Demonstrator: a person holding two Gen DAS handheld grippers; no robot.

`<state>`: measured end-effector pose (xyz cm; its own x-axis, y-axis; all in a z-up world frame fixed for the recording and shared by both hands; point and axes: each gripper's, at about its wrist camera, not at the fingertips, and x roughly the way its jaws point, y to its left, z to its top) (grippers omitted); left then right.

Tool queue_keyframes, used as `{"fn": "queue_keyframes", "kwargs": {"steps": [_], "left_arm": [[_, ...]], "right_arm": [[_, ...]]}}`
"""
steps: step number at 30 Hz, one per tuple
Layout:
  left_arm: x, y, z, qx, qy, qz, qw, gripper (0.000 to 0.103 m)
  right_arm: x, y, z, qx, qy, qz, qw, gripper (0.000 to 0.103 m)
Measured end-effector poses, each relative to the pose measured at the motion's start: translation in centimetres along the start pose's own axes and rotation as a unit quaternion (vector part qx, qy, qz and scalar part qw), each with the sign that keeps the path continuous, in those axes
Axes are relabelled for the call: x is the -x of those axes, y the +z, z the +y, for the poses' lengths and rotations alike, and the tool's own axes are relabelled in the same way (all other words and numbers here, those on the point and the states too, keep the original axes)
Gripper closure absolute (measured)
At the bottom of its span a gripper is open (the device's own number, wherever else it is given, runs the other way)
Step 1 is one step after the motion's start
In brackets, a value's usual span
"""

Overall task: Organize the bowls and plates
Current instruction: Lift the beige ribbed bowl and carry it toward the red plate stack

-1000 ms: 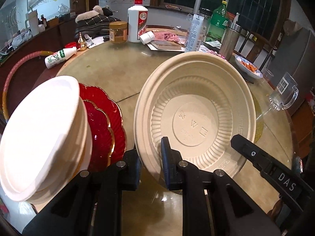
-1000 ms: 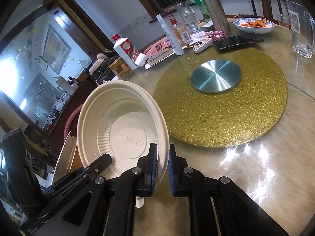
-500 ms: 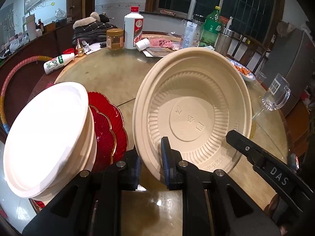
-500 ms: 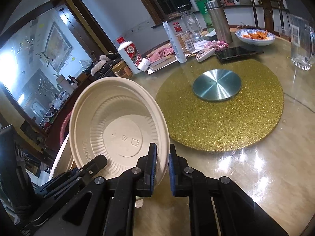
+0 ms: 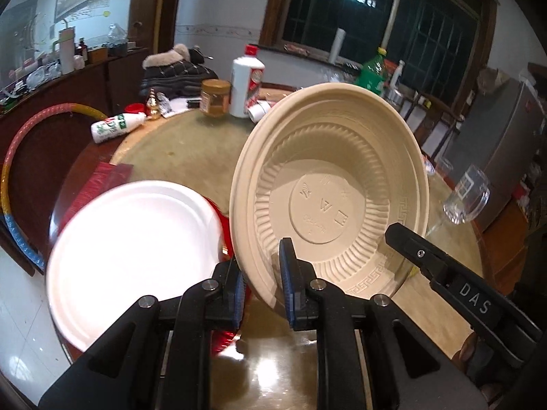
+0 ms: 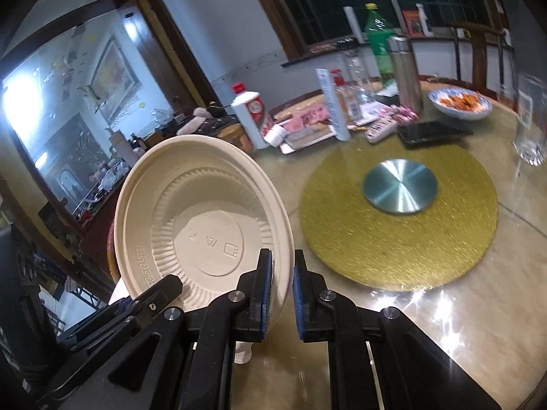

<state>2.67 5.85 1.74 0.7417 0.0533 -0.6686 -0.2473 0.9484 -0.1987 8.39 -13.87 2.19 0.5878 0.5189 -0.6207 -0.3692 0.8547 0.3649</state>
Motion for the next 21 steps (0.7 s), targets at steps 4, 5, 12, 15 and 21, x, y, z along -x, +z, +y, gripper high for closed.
{"fn": "queue_keyframes", "kwargs": {"steps": [4,5,12,15,21], "left_arm": [[1.0,0.5,1.6,0.014,0.003,-0.012,0.9998,0.087],[1.1,0.6,2.1,0.018,0.002,-0.013,0.9997,0.087],[2.0,1.1,3.3,0.029,-0.007,-0.017,0.9994,0.087],[1.6,1.1,2.8,0.026,-0.017,-0.011,0.9995,0.086],[1.9,1.0,1.6,0.016,-0.043,-0.006,0.9989,0.086]], "right_arm": [[-0.1,0.5,2.4,0.021,0.014,-0.002,1.000,0.092],[-0.1,0.6,2.9,0.024,0.016,-0.002,1.000,0.092],[0.4,0.8,5.3,0.043,0.018,-0.012,0.999,0.092],[1.2,1.1,5.5,0.049,0.002,-0.024,0.999,0.092],[3.0,1.2,4.3,0.042,-0.021,-0.033,0.998,0.092]]}}
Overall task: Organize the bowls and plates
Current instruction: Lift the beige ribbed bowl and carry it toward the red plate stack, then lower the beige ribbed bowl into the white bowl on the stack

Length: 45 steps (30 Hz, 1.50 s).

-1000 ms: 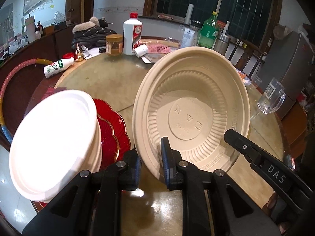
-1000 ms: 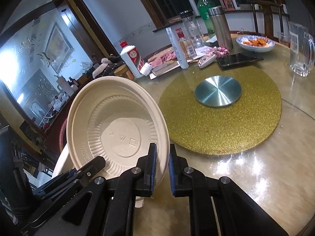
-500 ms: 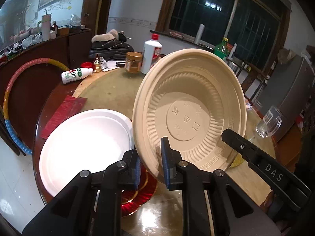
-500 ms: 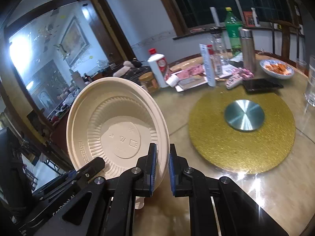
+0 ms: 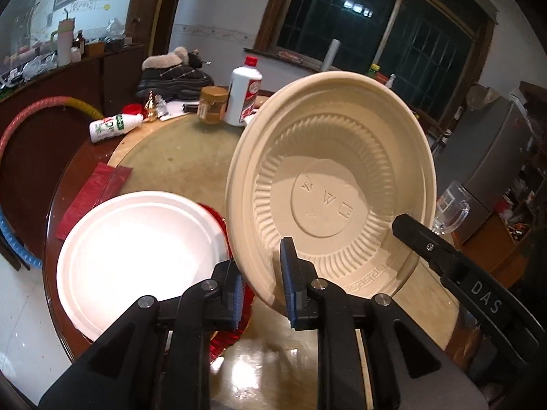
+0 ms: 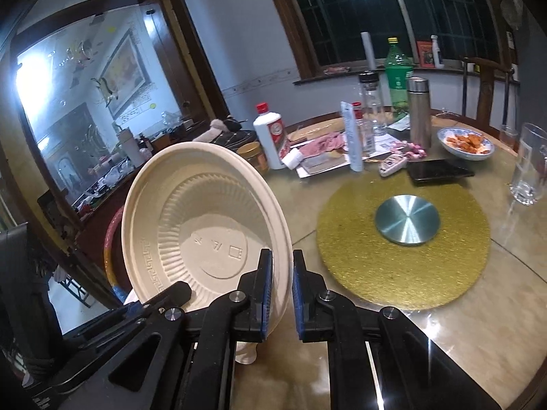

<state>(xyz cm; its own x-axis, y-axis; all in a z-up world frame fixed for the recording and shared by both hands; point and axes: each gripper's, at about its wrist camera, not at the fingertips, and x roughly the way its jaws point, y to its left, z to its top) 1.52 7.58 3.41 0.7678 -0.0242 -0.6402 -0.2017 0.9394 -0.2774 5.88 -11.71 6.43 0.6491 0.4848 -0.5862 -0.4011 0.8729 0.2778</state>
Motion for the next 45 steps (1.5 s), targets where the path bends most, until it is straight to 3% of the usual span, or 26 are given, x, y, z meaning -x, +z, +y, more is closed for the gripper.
{"fn": "queue_keyframes", "kwargs": {"steps": [6,14,20,30,45], "left_arm": [[2.3,0.9,1.1,0.002,0.014,-0.015,0.9998,0.086],[4.4,1.1,4.8,0.015,0.073,-0.022,0.9969,0.086],[4.6,0.2,7.5,0.032,0.096,-0.011,0.9948,0.086],[5.0,-0.5,9.1,0.037,0.106,0.002,0.9937,0.085],[4.3,-0.9,9.7,0.028,0.102,0.045,0.9934,0.084]], "right_arm": [[0.9,0.8,1.5,0.013,0.015,-0.006,1.000,0.092],[-1.7,0.9,5.5,0.034,0.077,0.030,0.996,0.092],[-3.6,0.0,8.0,0.047,0.104,0.067,0.991,0.092],[-4.7,-1.2,10.8,0.062,0.112,0.103,0.986,0.092],[-5.2,-1.8,10.8,0.061,0.108,0.147,0.981,0.092]]}}
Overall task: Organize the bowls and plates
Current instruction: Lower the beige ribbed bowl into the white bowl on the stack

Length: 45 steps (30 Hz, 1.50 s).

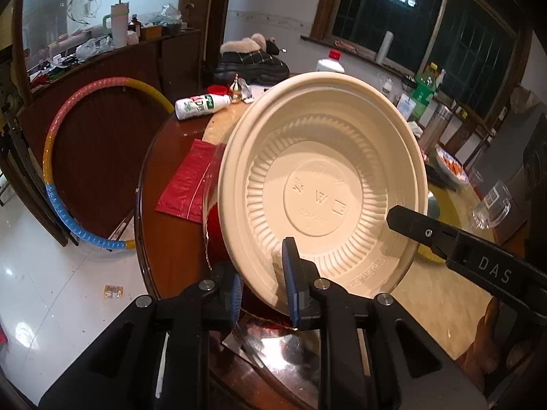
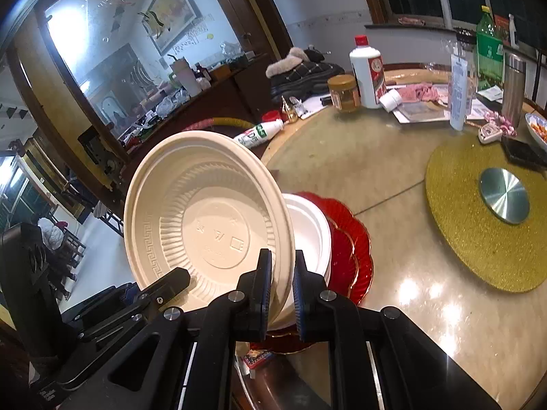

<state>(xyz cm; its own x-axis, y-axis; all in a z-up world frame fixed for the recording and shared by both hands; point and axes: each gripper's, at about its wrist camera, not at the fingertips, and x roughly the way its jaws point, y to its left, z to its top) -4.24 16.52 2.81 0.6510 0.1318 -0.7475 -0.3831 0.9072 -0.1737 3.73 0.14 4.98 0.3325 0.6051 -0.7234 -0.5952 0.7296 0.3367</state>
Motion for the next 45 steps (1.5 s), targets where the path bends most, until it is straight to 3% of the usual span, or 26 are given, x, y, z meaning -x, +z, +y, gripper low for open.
{"fn": "queue_keyframes", "kwargs": {"steps": [16,45], "left_arm": [[-3.1,0.9,0.7,-0.005,-0.022,0.090,0.9957,0.082],[-3.9,1.5,0.0,-0.020,0.018,0.073,0.9969,0.082]], "right_arm": [[-2.1,1.0,-1.7,-0.034,0.018,0.057,0.998,0.092],[-3.8,2.0,-1.9,-0.038,0.008,0.074,0.996,0.088]]}}
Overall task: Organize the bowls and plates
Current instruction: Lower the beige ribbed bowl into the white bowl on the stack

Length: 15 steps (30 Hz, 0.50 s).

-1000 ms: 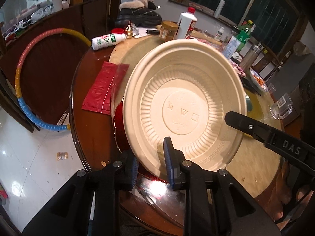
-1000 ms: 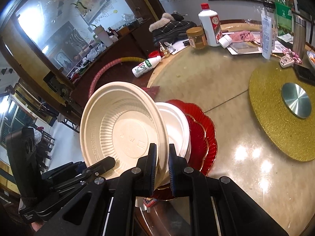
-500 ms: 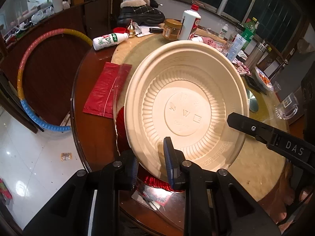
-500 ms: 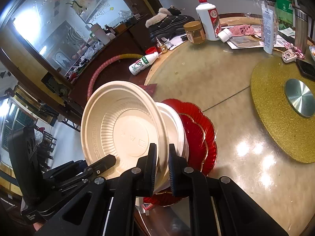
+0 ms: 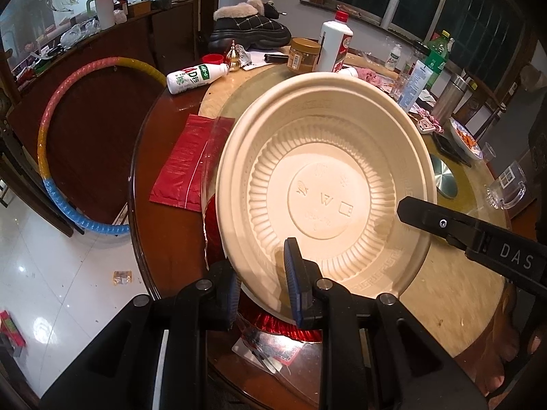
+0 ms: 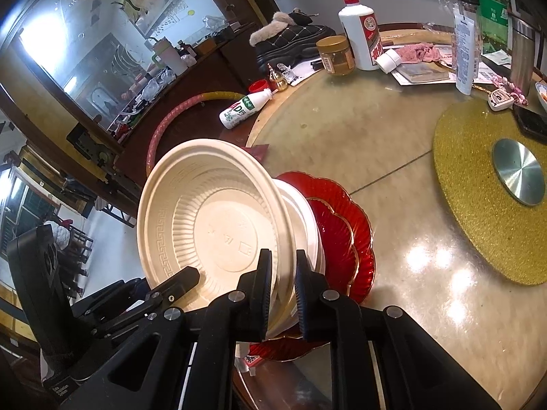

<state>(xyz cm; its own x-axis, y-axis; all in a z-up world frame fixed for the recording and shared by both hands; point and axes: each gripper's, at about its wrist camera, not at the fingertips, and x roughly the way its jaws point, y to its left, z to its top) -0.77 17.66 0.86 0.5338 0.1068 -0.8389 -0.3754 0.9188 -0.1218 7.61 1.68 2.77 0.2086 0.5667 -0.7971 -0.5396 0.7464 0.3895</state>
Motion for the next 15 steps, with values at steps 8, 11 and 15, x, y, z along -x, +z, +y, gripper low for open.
{"fn": "queue_keyframes", "kwargs": {"steps": [8,11,15], "left_arm": [[-0.28,0.29,-0.26,-0.004,0.011,-0.002,0.9999,0.081],[-0.42,0.34,-0.43,-0.009,0.015,-0.003,0.9998,0.081],[-0.48,0.37,-0.51,-0.009,0.017,-0.004,0.9998,0.081]], "right_arm": [[-0.33,0.40,-0.09,0.000,-0.005,0.005,1.000,0.088],[-0.28,0.49,-0.02,0.002,-0.009,0.003,1.000,0.088],[-0.29,0.57,0.02,0.002,-0.011,0.001,1.000,0.088]]}}
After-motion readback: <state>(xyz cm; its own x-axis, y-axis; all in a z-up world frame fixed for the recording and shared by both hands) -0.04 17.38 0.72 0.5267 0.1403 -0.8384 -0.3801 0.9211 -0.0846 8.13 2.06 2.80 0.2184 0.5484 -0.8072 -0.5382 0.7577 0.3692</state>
